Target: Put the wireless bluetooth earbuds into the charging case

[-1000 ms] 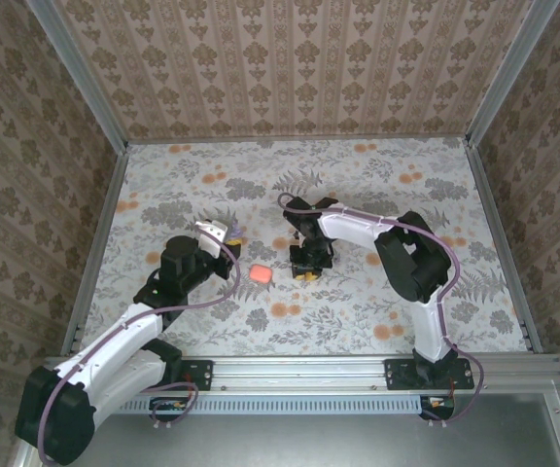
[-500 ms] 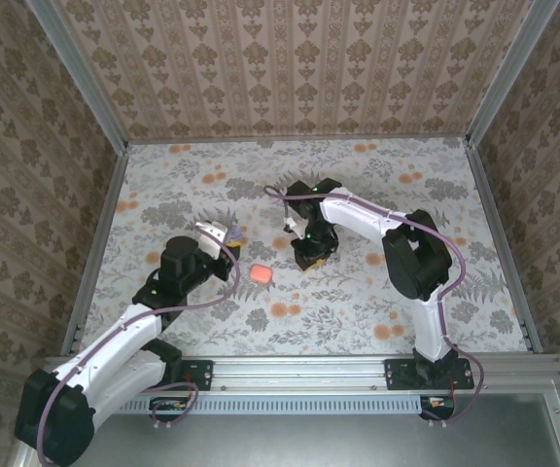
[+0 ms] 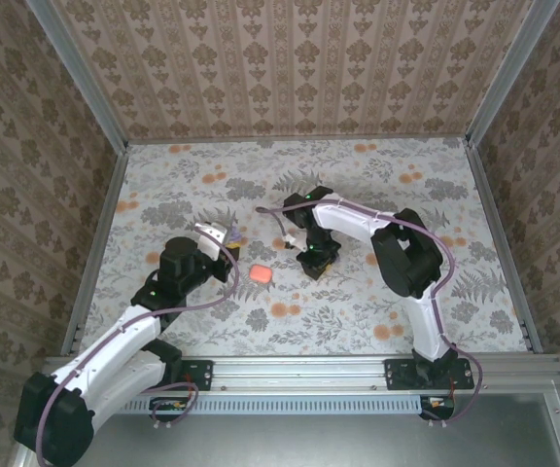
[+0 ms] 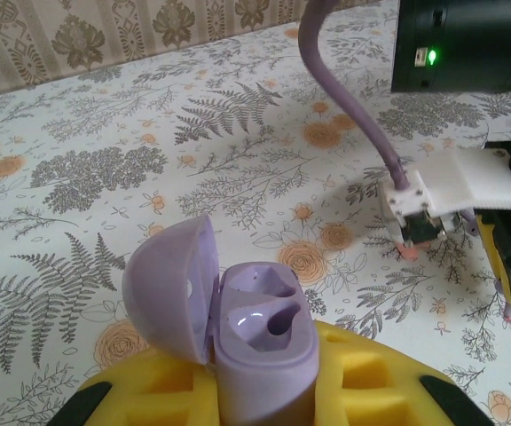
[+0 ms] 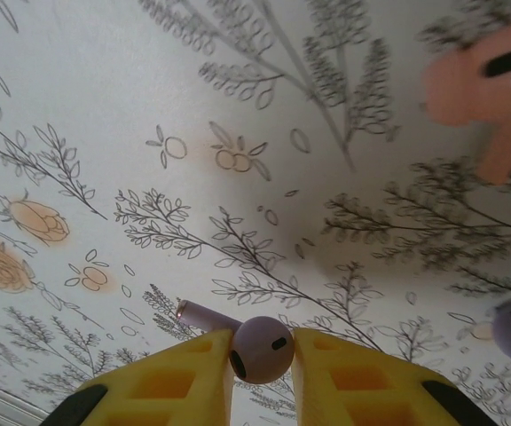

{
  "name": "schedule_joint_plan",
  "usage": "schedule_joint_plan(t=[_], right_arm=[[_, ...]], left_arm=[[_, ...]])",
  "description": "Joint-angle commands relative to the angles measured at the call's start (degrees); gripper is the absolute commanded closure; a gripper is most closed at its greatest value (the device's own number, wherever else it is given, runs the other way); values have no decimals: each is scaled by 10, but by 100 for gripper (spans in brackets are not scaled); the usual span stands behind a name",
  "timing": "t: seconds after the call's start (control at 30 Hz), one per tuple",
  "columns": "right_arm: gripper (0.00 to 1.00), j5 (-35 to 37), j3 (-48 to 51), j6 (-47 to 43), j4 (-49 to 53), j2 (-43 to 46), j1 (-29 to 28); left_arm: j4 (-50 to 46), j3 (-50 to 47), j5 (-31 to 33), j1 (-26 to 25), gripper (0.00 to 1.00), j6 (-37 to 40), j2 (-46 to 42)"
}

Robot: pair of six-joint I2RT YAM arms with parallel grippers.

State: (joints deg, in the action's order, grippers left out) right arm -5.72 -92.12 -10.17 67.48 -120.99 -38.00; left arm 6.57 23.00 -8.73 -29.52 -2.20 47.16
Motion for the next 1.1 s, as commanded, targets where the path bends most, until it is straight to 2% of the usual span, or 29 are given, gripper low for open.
schedule_joint_plan(t=[0.0,0.17,0.3,0.43,0.6,0.73,0.9,0.97,1.07], right_arm=[[76,25,8,-29,4,-20,-10],[75,34,6,-28,5,-36,-18],[67,34,2,-21,1,-28,-18],[61,33,-8,-9,8,0,-18],[60,2,-6,43,5,50,-13],[60,-46,26,141,-32,100,-7],[63,-7,41,344,-6,111,4],[63,-21,61,439,-7,121,11],[62,-80,109,526,-77,147,21]], left_arm=[[-6,21,2,4,85,-6,-9],[-13,26,2,4,85,-6,-12],[-13,27,2,4,84,-5,-11],[-9,27,0,4,85,-5,-9],[0,29,-3,3,85,-6,-3],[10,28,-7,3,84,-7,2],[15,31,-15,3,85,-1,11],[16,32,-16,2,84,1,12],[23,28,-16,2,84,-1,13]])
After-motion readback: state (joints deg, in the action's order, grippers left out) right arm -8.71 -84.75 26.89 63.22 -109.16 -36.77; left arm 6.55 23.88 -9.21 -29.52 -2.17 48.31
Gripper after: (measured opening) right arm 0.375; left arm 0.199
